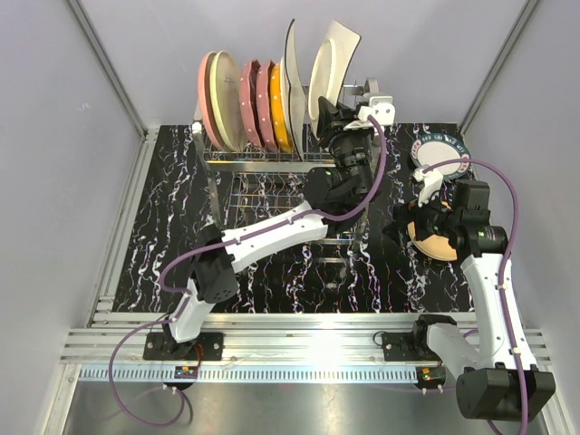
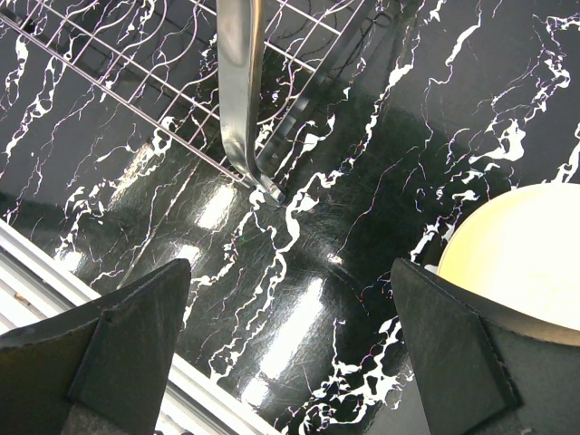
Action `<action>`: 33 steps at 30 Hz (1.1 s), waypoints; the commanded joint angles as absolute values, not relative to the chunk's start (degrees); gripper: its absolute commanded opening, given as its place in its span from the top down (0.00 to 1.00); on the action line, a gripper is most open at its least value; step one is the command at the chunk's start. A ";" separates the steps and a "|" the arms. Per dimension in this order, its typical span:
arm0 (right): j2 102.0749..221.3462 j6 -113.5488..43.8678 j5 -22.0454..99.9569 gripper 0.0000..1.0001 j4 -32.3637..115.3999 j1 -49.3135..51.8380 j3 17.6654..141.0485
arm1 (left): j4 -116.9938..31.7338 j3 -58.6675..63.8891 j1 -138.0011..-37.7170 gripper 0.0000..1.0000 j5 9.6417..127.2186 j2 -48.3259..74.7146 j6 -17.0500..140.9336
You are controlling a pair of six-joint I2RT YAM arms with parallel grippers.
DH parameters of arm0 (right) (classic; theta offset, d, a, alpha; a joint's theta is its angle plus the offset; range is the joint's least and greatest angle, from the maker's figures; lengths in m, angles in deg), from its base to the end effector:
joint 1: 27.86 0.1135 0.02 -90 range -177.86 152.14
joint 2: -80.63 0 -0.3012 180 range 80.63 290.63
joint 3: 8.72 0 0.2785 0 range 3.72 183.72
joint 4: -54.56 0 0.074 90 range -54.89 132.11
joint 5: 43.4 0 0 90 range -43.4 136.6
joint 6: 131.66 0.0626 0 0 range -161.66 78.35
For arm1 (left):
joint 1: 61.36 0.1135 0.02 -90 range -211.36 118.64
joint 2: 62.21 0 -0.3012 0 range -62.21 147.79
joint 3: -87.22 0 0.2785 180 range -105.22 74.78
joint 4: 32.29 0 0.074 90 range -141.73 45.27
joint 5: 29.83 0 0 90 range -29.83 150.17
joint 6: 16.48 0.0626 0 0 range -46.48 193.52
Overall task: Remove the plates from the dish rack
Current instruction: Grab a plate with the left arm
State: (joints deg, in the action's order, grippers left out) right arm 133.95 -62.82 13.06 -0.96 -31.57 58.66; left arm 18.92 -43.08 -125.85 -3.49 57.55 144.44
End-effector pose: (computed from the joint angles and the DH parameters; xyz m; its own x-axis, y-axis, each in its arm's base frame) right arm 0.2066 0.0213 0.3392 -0.4865 -0.2700 -0.8309 -0.5735 0.8161 0.0706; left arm 0.2623 -0.4194 0.5156 0.3298 0.2825 -0.9008 -0.2873 0.9389 0.1893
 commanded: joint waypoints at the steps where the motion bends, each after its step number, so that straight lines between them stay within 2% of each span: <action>1: 134.15 -62.84 13.46 0.00 0.80 -31.64 58.48 | 27.42 -48.35 -126.93 1.00 6.99 56.62 146.82; 33: 134.51 -63.01 13.90 0.00 0.89 -31.64 58.39 | 25.93 -53.54 -130.09 1.00 17.27 55.56 148.14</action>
State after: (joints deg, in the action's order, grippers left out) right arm 134.45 -62.82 13.14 -0.96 -31.57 58.42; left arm 19.93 -48.64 -129.24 5.14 59.06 147.26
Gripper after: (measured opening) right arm 0.994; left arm 0.171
